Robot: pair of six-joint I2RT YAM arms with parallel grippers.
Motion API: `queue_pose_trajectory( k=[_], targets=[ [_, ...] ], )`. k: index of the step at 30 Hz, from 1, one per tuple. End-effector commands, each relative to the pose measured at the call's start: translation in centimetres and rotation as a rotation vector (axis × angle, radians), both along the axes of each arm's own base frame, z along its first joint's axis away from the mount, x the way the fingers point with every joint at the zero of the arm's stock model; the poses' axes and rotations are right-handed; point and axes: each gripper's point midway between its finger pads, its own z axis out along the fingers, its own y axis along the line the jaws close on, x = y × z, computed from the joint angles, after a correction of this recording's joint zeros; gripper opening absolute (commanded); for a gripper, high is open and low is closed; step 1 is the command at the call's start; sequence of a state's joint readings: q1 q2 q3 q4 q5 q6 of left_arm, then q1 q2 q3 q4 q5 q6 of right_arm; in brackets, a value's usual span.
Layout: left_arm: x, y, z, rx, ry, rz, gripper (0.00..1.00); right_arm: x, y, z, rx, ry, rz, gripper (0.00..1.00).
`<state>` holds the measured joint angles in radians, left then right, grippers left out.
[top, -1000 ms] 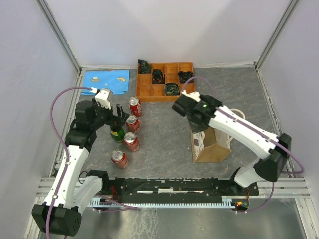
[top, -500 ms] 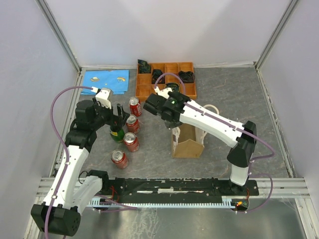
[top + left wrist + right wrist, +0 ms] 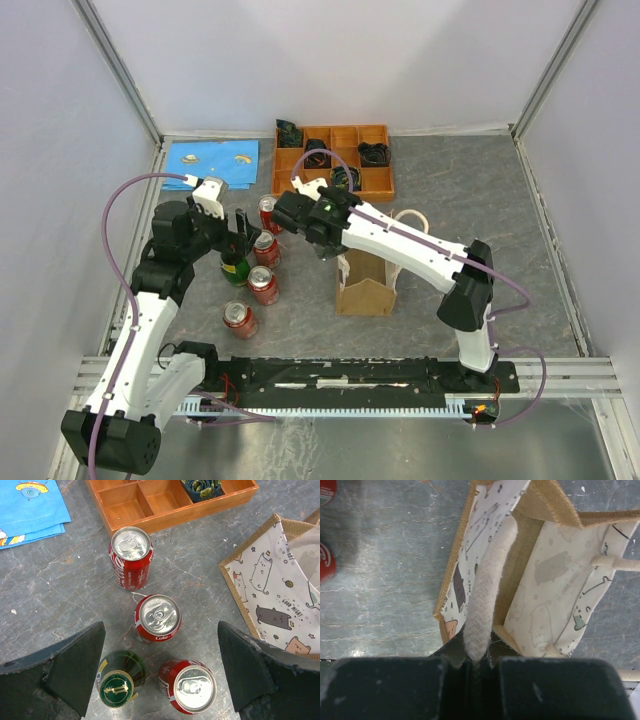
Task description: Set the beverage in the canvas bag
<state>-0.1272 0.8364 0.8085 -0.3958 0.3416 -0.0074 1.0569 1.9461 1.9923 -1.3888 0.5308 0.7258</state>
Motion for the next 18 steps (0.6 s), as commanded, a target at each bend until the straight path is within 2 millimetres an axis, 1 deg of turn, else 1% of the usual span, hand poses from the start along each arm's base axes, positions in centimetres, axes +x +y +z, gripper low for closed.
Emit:
queue_pose_trajectory(
  k=[1, 3, 6, 9, 13, 14, 15, 16, 17, 18],
  targets=[
    [0.0, -0.2, 2.9, -0.015, -0.073, 0.000, 0.99, -0.1, 2.1, 0.8, 0.058, -0.024, 0.018, 0.00],
    [-0.1, -0.2, 2.9, -0.013, -0.074, -0.001, 0.99, -0.2, 2.3, 0.9, 0.065, -0.024, 0.018, 0.00],
    [-0.2, -0.2, 2.8, -0.007, -0.072, -0.002, 0.99, -0.4, 2.4, 1.6, 0.080, -0.031, 0.025, 0.00],
    [-0.3, -0.3, 2.6, -0.004, -0.068, -0.007, 0.99, -0.7, 1.9, 2.1, 0.067, -0.033, 0.026, 0.00],
    [-0.3, -0.4, 2.6, -0.002, -0.068, -0.013, 0.99, -1.3, 1.3, 1.8, 0.062, -0.020, 0.019, 0.00],
    [-0.3, -0.4, 2.6, -0.002, -0.069, -0.013, 0.99, -1.5, 1.3, 1.7, 0.070, -0.019, 0.015, 0.02],
    [-0.3, -0.5, 2.6, -0.003, -0.070, -0.014, 0.99, -1.5, 1.4, 1.5, 0.080, -0.022, 0.010, 0.12],
    [-0.2, -0.5, 2.7, -0.004, -0.073, -0.014, 0.99, -1.5, 1.6, 1.5, 0.093, -0.025, 0.010, 0.29],
    [-0.2, -0.5, 2.8, -0.006, -0.076, -0.015, 0.99, -1.5, 1.7, 1.5, 0.105, -0.026, 0.010, 0.49],
    [-0.2, -0.6, 2.9, -0.007, -0.077, -0.020, 0.99, -1.5, 2.0, 1.7, 0.123, -0.028, 0.019, 0.57]
  ],
)
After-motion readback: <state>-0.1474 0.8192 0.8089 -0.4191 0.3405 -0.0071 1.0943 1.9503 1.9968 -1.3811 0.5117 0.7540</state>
